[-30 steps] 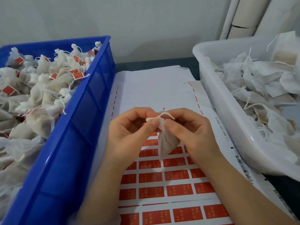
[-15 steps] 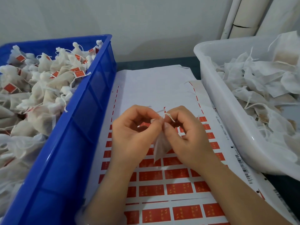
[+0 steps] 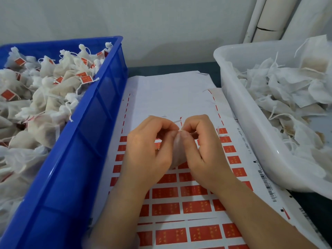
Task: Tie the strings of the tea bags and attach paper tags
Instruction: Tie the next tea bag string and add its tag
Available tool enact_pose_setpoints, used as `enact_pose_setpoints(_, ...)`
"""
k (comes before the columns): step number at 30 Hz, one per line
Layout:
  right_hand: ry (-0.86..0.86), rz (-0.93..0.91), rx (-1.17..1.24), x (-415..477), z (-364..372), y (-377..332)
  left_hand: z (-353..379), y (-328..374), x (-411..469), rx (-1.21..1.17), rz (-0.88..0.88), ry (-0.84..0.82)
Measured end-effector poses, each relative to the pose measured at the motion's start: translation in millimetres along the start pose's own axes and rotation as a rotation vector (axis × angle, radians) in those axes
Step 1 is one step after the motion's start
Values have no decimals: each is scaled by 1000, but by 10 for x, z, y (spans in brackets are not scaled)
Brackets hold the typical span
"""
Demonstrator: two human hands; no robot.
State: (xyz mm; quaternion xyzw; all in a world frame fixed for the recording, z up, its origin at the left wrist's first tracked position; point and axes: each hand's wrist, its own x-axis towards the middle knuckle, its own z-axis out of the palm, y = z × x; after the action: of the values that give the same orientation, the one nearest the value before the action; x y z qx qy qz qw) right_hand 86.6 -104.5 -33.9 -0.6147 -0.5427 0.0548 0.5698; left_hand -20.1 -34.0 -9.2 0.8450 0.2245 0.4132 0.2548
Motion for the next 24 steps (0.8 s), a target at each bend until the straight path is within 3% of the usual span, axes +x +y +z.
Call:
enact_pose_setpoints(4,55,-27,-77,4,33,-7,41,3,-14,-181,-217,-77)
enact_pose_setpoints(8,56,-51,-71,8,35,-16,33,20,-3,-678,-507,-228)
enact_pose_setpoints(11,72,-93,-54,27,-24,-10,30,-9,15,-924,-616,-244)
enact_pose_setpoints(15,58,-168,-7,39,-65,-39,23,-54,13,-968,-624,-217)
enact_pose_setpoints(19,93,-98,14,43,-52,-39,0,-54,21,-946,-635,-203)
enact_pose_setpoints(24,59,-2,31,35,-52,-44,17,-66,6,-677,-586,-194)
